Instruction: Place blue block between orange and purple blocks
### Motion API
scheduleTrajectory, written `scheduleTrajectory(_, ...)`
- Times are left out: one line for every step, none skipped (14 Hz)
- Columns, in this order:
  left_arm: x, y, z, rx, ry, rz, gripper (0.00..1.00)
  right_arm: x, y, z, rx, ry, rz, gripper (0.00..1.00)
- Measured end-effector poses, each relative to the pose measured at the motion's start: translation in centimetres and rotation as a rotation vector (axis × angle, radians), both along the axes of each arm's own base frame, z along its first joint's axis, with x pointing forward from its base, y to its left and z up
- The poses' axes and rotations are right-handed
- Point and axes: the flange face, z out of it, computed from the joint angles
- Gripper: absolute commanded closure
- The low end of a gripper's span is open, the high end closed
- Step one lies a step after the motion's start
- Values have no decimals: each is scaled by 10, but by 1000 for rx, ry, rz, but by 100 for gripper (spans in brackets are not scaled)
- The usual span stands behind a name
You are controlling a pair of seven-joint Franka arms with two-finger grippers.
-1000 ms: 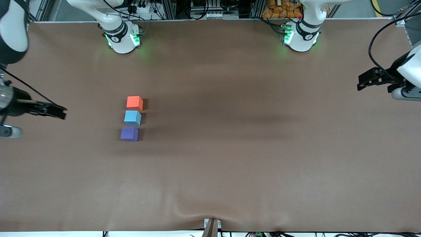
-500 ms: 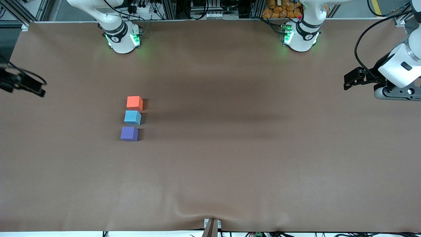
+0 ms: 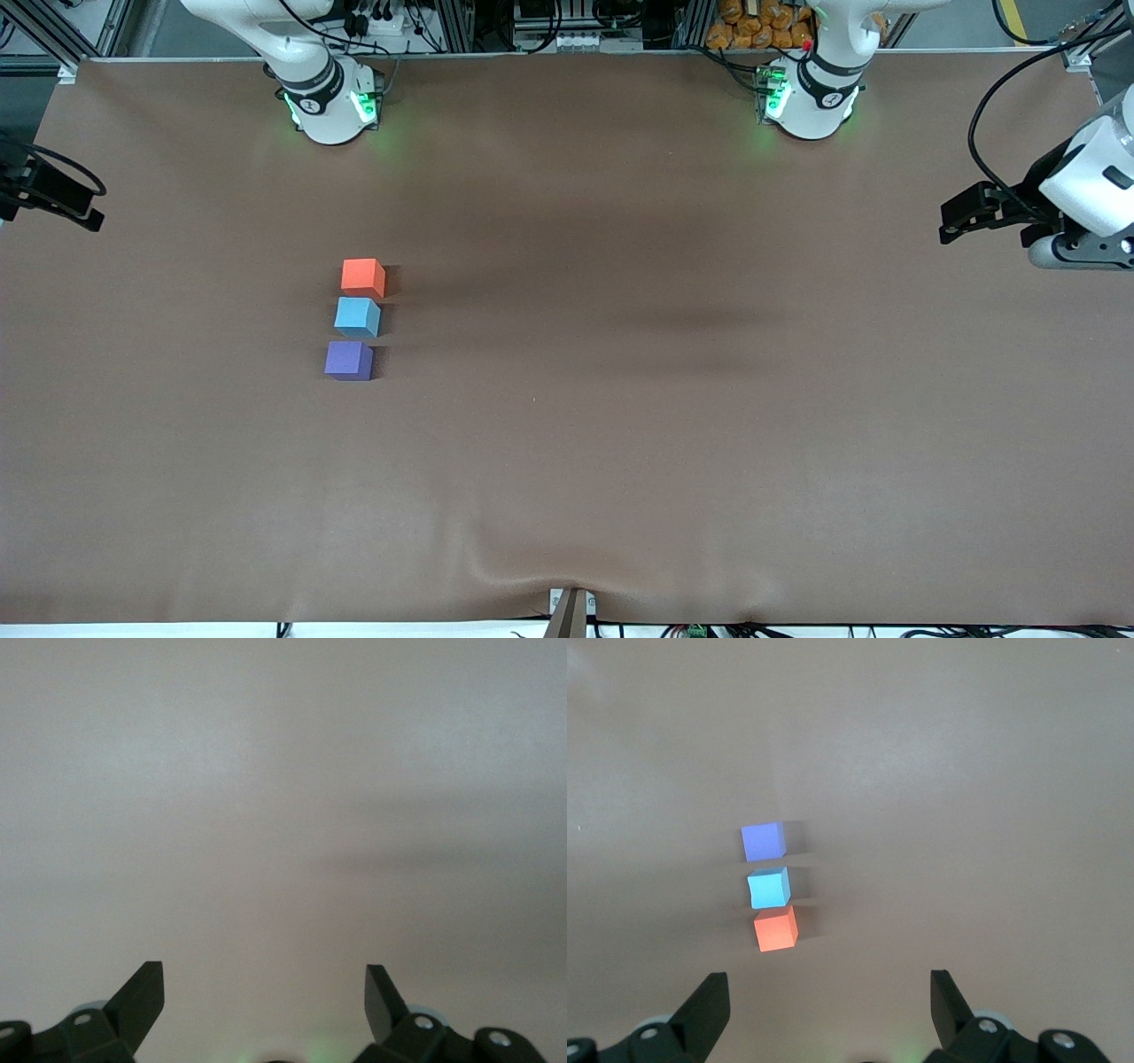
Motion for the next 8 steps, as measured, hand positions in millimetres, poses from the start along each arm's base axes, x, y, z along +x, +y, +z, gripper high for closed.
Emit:
scheduleTrajectory(0,2,4,0,-8,4,0,-1,0,-1,1,2,11,0)
scheduleTrajectory(0,4,6,-1,-14,7,0,-2,0,0,1,2,15,0)
scheduleTrajectory(-1,5,8,-1,-18,9,0,-4,0,0,1,-1,18,0)
scheduleTrajectory(-1,7,10,-1,-20,12,0,-8,0,-1,2,-11,20,0)
scheduleTrajectory(-1,8,10,-1,-20,14,0,-12,-1,-2,2,-24,23,0)
scheduleTrajectory(-1,8,10,-1,-20,15,0,-18,-1,-4,3,-36,25,0)
scheduleTrajectory(-1,8,10,-1,-20,15,0,-24,-1,-5,3,-45,26,0)
scheduleTrajectory(-1,8,10,-1,-20,15,0,-28,-1,-4,4,-52,28,0)
